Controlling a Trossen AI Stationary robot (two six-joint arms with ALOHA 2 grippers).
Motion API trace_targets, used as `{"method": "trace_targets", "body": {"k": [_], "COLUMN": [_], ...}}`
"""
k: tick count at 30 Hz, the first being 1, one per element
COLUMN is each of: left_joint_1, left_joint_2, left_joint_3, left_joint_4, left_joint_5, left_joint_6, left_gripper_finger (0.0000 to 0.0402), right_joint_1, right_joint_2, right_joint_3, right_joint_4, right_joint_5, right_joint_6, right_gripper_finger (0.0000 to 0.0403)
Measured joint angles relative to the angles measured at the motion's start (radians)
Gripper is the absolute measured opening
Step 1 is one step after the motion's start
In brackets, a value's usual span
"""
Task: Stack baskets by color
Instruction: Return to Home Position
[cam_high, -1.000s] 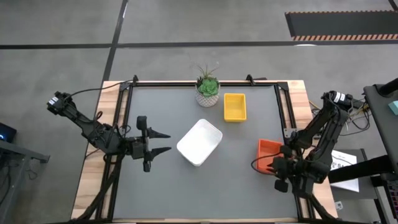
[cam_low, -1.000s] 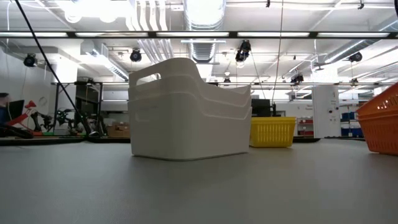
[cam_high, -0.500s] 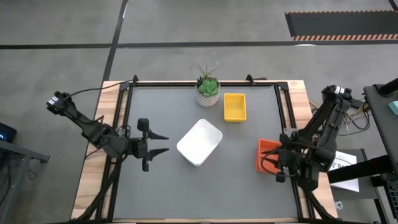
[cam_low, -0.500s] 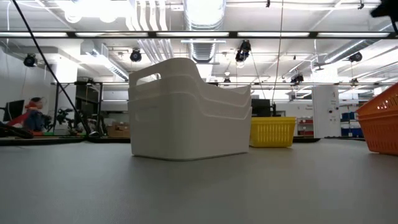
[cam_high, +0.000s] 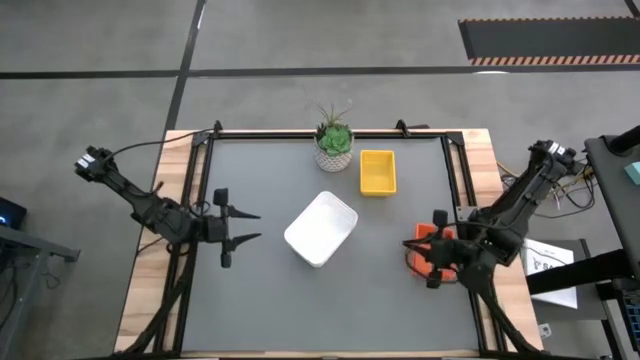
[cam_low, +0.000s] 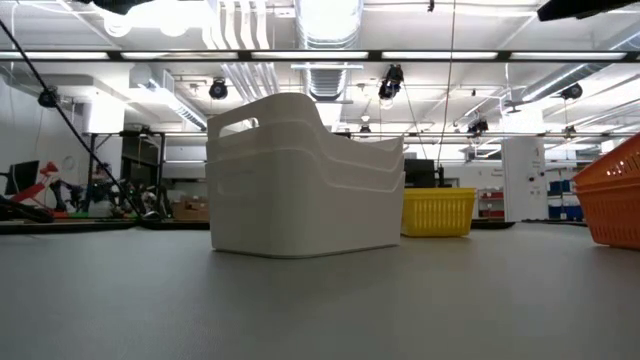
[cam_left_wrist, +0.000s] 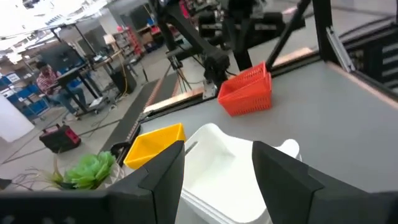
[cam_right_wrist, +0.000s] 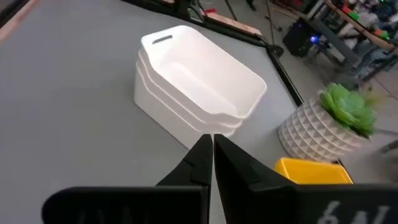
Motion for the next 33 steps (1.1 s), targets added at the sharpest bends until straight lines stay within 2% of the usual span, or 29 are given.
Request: {"method": "trace_targets", "body": {"k": [6, 12, 15, 18, 20, 26, 30, 33], "left_joint_1": [0.000, 0.007, 0.012, 0.014, 0.014, 0.015, 0.014, 0.014], "left_joint_2": [-0.106, -0.186, -0.219, -0.280, -0.326, -0.444, -0.516, -0.557], "left_joint_3": [-0.081, -0.174, -0.222, -0.275, -0.308, -0.412, -0.473, -0.507], "left_joint_4": [0.050, 0.124, 0.132, 0.127, 0.137, 0.132, 0.131, 0.131], "left_joint_5": [0.000, 0.000, -0.001, -0.033, -0.052, -0.173, -0.291, -0.319], "left_joint_6": [0.022, 0.084, 0.098, 0.099, 0.099, 0.099, 0.069, 0.021], "left_gripper_finger": [0.0173, 0.0173, 0.0173, 0.0173, 0.0173, 0.0173, 0.0173, 0.0173], "right_joint_1": [-0.111, -0.304, -0.442, -0.572, -0.629, -0.670, -0.668, -0.668], "right_joint_2": [-0.002, -0.042, -0.093, -0.158, -0.209, -0.428, -0.593, -0.708], "right_joint_3": [-0.076, -0.221, -0.305, -0.391, -0.445, -0.581, -0.660, -0.710], "right_joint_4": [0.277, 0.575, 0.701, 0.813, 0.871, 0.895, 0.896, 0.897], "right_joint_5": [-0.149, -0.366, -0.518, -0.715, -0.791, -0.791, -0.791, -0.792], "right_joint_6": [-0.284, -0.587, -0.687, -0.802, -0.823, -0.819, -0.781, -0.782], "right_gripper_finger": [0.0009, 0.0009, 0.0008, 0.0008, 0.0008, 0.0008, 0.0008, 0.0008]}}
